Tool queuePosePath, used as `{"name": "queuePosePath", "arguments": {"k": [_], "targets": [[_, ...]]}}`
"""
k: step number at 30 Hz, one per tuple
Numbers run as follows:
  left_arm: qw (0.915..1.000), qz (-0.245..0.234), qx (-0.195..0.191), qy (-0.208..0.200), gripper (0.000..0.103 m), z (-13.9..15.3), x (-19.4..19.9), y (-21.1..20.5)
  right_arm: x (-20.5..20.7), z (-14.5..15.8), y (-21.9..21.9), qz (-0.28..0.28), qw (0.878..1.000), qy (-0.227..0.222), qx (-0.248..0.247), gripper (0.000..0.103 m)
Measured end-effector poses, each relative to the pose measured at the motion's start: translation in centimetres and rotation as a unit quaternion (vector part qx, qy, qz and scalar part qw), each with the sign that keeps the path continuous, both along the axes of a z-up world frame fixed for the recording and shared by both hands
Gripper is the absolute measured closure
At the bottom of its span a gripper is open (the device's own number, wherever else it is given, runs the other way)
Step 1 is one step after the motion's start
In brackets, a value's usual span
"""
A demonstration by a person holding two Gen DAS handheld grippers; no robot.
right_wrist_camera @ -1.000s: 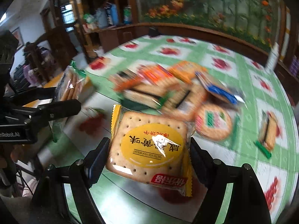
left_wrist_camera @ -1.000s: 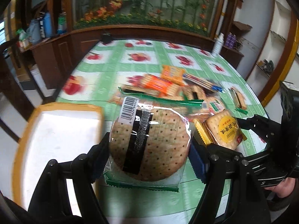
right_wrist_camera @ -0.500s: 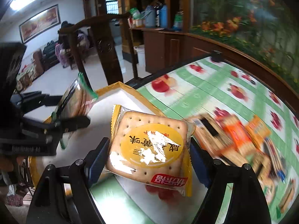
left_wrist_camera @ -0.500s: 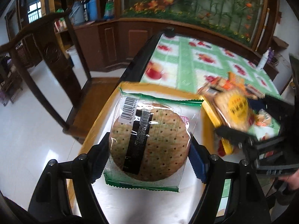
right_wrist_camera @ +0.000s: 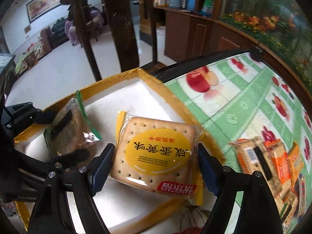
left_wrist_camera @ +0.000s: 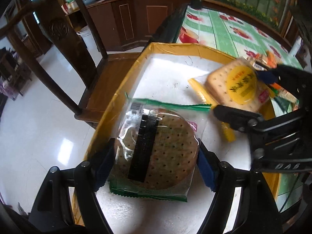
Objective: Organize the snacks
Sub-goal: 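Carry both packs to the box and open both grippers inside it, then return both tools to the table and grasp two more cracker packs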
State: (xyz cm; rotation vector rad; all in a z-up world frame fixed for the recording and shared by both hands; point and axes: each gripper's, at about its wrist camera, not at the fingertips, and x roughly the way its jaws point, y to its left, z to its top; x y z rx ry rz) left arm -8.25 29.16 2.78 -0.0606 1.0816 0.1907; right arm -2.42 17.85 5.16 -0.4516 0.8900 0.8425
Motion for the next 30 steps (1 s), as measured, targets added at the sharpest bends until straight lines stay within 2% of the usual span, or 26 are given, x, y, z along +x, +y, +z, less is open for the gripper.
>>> {"name": "queuePosePath", "arguments": {"k": [2, 4, 7, 13, 19, 30], "targets": [[1.0000, -0.001, -0.007, 0.002, 0.020, -0.1, 0.0, 0.1, -0.1, -0.2, 0.4, -0.001, 1.000, -0.005, -0.002, 0.020], [0.9997, 0.002, -0.022, -0.003, 0.017, 0.2, -0.2, 0.3, 0.3, -0.3, 0.1, -0.013, 1.000, 0.010, 0.002, 0.019], [0.9989, 0.010, -0.043, -0.014, 0.016, 0.7, -0.5, 0.7, 0.3, 0.4, -1.3, -0.023, 0.999, 0.029, 0.034, 0.017], [0.9982, 0.020, -0.019, -0.053, 0.015, 3.0, -1.1, -0.5, -1.0, 2.7, -5.3, -0.043, 0.997, 0.007, 0.066, 0.017], [0.9954, 0.006, 0.000, -0.095, 0.015, 5.7, -1.1, -3.3, -2.0, 3.8, -10.2, -0.081, 0.993, -0.009, 0.089, 0.017], [0.9912, -0.044, -0.004, -0.125, 0.015, 7.2, 0.4, -11.4, -2.8, 4.8, -20.9, -0.186, 0.976, -0.043, 0.100, 0.015]]}}
